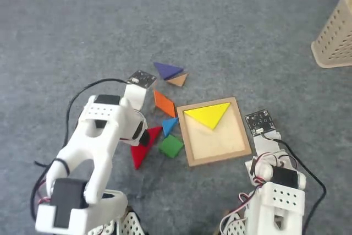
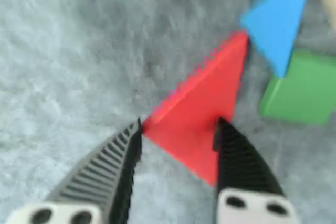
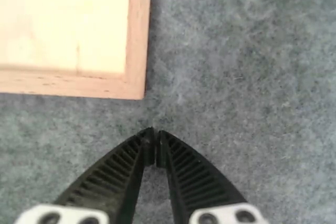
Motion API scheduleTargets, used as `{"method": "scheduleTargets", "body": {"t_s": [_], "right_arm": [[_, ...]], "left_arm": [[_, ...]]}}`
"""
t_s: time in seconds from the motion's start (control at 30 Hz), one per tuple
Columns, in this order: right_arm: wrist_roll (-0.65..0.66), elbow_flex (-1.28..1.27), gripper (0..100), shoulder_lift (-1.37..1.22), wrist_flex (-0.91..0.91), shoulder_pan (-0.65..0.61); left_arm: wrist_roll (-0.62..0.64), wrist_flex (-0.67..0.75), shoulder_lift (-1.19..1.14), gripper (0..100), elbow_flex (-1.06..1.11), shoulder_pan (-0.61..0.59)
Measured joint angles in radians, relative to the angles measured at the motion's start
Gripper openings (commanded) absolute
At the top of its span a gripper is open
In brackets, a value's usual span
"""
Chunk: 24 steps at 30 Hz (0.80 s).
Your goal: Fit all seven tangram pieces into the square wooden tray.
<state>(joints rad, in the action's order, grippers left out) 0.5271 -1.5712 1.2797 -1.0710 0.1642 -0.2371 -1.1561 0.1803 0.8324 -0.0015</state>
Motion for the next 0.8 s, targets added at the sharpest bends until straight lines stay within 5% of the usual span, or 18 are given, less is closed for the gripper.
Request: {"method": "scheduleTargets", "body": {"t_s": [0.4, 0.8], "right_arm": [[0.000, 0.000, 1.5, 0.000, 0.000, 0.000], [0.000, 0.000, 1.4, 0.000, 0.000, 0.000]], "left_arm": [[0.006, -0.043, -0.002, 21, -0.066, 0.009], [0.005, 0.132, 0.000, 27, 0.089, 0.008]]}}
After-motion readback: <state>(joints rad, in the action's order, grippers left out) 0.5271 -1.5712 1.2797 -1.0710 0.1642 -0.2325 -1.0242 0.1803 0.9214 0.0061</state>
